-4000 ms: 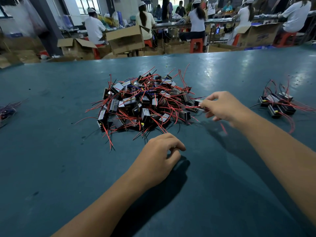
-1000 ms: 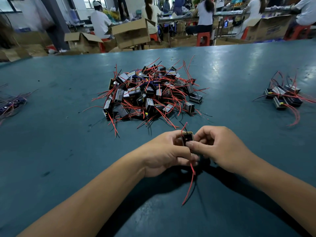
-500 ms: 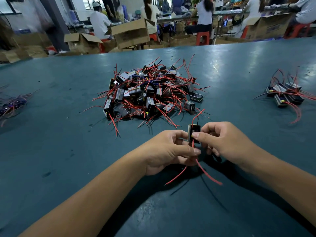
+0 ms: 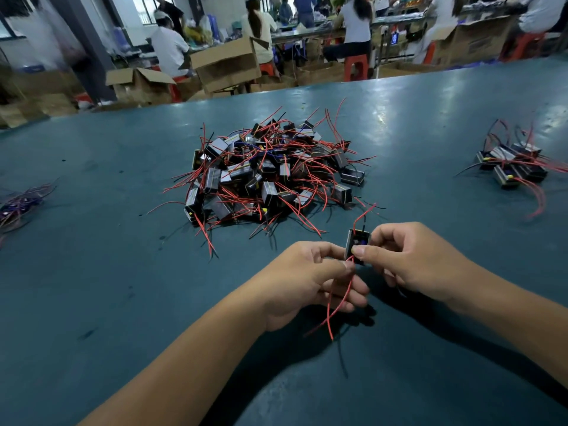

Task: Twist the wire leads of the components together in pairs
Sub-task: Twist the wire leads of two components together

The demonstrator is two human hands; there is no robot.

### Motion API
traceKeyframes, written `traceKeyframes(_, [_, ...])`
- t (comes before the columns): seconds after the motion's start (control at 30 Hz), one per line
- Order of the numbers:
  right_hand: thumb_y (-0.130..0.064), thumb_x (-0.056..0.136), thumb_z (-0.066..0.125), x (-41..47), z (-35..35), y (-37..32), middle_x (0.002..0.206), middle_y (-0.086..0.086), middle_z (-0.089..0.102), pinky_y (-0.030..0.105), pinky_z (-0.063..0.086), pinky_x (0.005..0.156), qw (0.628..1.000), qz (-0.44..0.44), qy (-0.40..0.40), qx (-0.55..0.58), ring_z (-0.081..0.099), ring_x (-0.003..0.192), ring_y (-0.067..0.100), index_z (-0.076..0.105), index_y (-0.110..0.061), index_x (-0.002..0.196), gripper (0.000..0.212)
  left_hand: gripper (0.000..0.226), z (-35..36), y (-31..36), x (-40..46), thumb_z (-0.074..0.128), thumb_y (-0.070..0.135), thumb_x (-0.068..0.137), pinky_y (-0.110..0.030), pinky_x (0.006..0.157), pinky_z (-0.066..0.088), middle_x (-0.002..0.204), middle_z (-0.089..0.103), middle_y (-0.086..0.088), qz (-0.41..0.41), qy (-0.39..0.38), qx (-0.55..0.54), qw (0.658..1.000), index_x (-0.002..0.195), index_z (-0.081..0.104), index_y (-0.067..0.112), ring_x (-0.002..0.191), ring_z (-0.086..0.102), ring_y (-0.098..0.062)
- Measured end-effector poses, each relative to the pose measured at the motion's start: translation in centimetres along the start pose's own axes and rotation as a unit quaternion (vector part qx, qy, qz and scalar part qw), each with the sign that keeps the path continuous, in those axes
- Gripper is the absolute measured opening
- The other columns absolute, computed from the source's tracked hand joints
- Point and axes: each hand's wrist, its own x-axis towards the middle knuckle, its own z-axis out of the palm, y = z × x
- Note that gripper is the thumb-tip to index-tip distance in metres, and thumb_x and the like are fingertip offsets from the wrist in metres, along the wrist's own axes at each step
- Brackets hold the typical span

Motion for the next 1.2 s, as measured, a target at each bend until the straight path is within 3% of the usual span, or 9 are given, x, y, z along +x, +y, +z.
traceKeyframes(0.17, [-0.046, 0.089, 0.065, -0.2, 0.3, -0.5, 0.049, -0.001, 0.058, 0.019, 0.032, 0.037, 1.000, 0.007, -0.019, 0.013, 0.046, 0.036, 0.009, 0.065, -0.023, 0.065, 0.034, 0.029, -1.0, 0.3, -0.2, 0.057, 0.012, 0.101, -0.027, 0.058, 0.055, 0.074, 0.067, -0.010, 0.007, 0.043, 0.044, 0.998, 0.122, 0.053, -0.008, 0.057, 0.065, -0.018])
traceKeyframes(0.33, [-0.040, 0.092, 0.065, -0.3, 0.2, -1.0, 0.053, -0.001, 0.061, 0.017, 0.031, 0.035, 0.999, 0.015, -0.032, 0.038, 0.047, 0.034, 0.006, 0.066, -0.023, 0.063, 0.033, 0.013, -1.6, 0.4, -0.1, 0.056, 0.007, 0.100, -0.028, 0.061, 0.057, 0.076, 0.069, -0.010, 0.015, 0.028, 0.060, 0.998, 0.111, 0.061, 0.002, 0.060, 0.067, -0.019])
traceKeyframes(0.53, [-0.040, 0.090, 0.066, 0.0, 0.3, -0.5, 0.062, 0.000, 0.064, 0.018, 0.033, 0.037, 0.999, 0.018, -0.037, 0.035, 0.059, 0.050, 0.014, 0.067, -0.020, 0.071, 0.029, 0.011, -1.9, 0.2, 0.1, 0.056, 0.009, 0.100, -0.027, 0.063, 0.057, 0.084, 0.072, -0.012, 0.012, 0.022, 0.066, 0.997, 0.108, 0.064, 0.006, 0.064, 0.070, -0.019])
traceKeyframes(0.8, [-0.037, 0.092, 0.065, 0.1, 0.6, -0.3, 0.059, -0.004, 0.064, 0.013, 0.033, 0.038, 0.999, 0.013, -0.029, 0.029, 0.058, 0.049, 0.013, 0.066, -0.017, 0.070, 0.030, 0.011, -2.3, 0.2, 0.0, 0.061, 0.010, 0.097, -0.021, 0.057, 0.052, 0.085, 0.072, -0.013, 0.015, 0.016, 0.053, 0.998, 0.108, 0.063, 0.008, 0.062, 0.065, -0.015])
traceKeyframes(1.0, [-0.037, 0.090, 0.067, 0.1, 0.7, -0.1, 0.058, -0.004, 0.063, 0.011, 0.033, 0.039, 0.999, 0.002, -0.031, 0.032, 0.058, 0.049, 0.012, 0.065, -0.016, 0.070, 0.029, 0.036, -2.1, -0.1, 0.4, 0.073, 0.012, 0.088, -0.023, 0.051, 0.048, 0.066, 0.063, 0.000, 0.009, 0.039, 0.078, 0.996, 0.118, 0.058, 0.000, 0.054, 0.056, -0.011])
traceKeyframes(1.2, [-0.039, 0.090, 0.066, -0.1, 0.8, -0.6, 0.058, -0.002, 0.064, 0.017, 0.033, 0.037, 0.998, 0.006, -0.029, 0.047, 0.056, 0.045, 0.012, 0.065, -0.013, 0.073, 0.031, 0.019, -2.1, 0.0, 0.4, 0.074, 0.019, 0.090, -0.026, 0.050, 0.050, 0.073, 0.061, -0.007, 0.047, 0.040, 0.125, 0.990, 0.105, 0.064, 0.012, 0.060, 0.055, -0.016])
